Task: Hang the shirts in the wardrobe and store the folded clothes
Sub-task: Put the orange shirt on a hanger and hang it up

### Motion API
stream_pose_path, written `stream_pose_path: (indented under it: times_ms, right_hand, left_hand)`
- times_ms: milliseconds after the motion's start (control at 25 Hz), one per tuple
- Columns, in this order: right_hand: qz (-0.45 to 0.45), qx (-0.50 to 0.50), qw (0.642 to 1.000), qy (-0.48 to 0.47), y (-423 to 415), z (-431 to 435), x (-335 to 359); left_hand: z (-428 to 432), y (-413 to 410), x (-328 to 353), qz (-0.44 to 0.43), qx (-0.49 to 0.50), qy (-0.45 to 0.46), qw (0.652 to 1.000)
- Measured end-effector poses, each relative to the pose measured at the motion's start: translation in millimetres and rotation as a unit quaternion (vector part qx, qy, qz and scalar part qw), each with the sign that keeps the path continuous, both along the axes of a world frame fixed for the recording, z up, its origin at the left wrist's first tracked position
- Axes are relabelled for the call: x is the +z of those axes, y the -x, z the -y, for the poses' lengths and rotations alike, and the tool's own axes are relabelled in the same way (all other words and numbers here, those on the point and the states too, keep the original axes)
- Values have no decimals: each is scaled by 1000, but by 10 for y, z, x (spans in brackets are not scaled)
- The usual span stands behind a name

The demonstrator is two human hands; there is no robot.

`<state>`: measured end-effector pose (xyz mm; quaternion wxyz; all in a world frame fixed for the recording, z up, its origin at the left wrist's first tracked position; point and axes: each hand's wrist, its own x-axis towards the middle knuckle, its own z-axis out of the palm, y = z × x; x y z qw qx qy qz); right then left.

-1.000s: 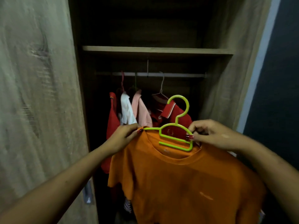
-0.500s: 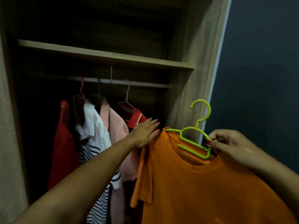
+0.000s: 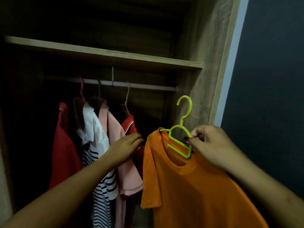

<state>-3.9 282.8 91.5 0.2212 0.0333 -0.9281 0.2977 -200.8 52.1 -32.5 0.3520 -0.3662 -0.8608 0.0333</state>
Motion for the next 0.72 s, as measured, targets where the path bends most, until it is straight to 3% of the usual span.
stream_pose_path:
  times_ms: [240, 320, 400, 480, 720]
  right_hand:
    - [11, -23, 999, 46, 956, 363, 9]
    - [33, 8, 988, 153, 1250, 447, 67]
    - [55, 81, 952, 291, 1440, 543, 105]
    - [74, 148, 923, 347, 1572, 594, 125]
    - [9, 147, 935, 321, 1992, 738, 162]
  left_hand:
    - [448, -131, -60, 29, 7, -10, 1000]
    - [516, -157, -22, 54, -16, -34, 998]
    - [464, -188, 42, 92, -42, -81, 992]
    - [335, -211, 130, 123, -64, -103, 985]
    - [299, -146, 245, 122, -91, -101, 983]
